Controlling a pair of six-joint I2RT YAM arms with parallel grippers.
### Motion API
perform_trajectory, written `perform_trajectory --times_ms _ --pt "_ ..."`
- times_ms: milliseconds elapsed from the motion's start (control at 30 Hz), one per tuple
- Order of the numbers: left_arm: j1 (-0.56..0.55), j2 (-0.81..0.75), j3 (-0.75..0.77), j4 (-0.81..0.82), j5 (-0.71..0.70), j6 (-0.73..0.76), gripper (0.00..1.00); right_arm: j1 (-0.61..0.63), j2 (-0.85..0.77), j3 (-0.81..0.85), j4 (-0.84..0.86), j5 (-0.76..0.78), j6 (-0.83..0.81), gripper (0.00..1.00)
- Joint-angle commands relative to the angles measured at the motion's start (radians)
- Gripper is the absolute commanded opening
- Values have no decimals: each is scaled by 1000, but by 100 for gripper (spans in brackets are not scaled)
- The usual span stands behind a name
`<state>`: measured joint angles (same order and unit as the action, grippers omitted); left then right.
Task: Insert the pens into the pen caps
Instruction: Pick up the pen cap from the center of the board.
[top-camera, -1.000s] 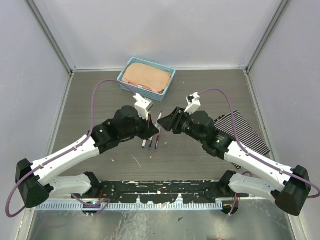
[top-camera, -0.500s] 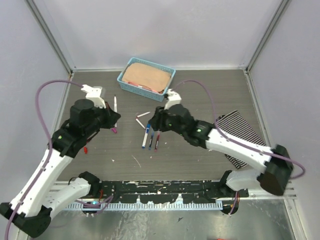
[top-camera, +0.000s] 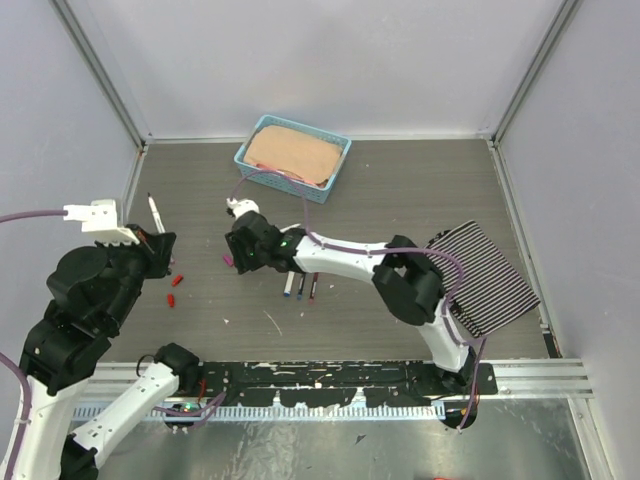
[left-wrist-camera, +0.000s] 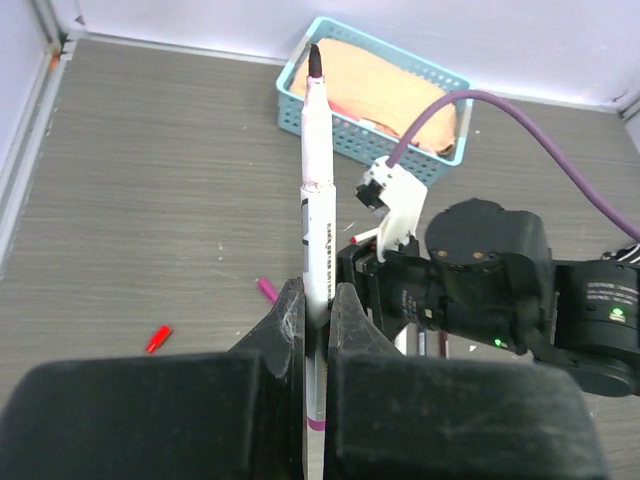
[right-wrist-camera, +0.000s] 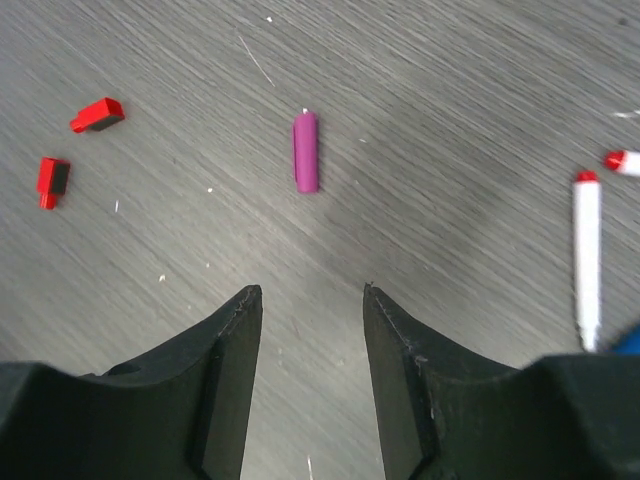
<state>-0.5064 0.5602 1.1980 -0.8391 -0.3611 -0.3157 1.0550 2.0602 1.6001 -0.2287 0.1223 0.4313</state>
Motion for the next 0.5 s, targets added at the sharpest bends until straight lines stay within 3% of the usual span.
perform_trajectory --times_ms 0,300,467 --pt "4 -7 20 -78 -51 21 0 14 98 172 5 10 -46 51" --pt "5 -1 -1 -69 8 4 0 23 352 503 -99 26 -42 54" --pt "5 8 -3 -67 22 13 0 25 433 600 -134 65 -61 52"
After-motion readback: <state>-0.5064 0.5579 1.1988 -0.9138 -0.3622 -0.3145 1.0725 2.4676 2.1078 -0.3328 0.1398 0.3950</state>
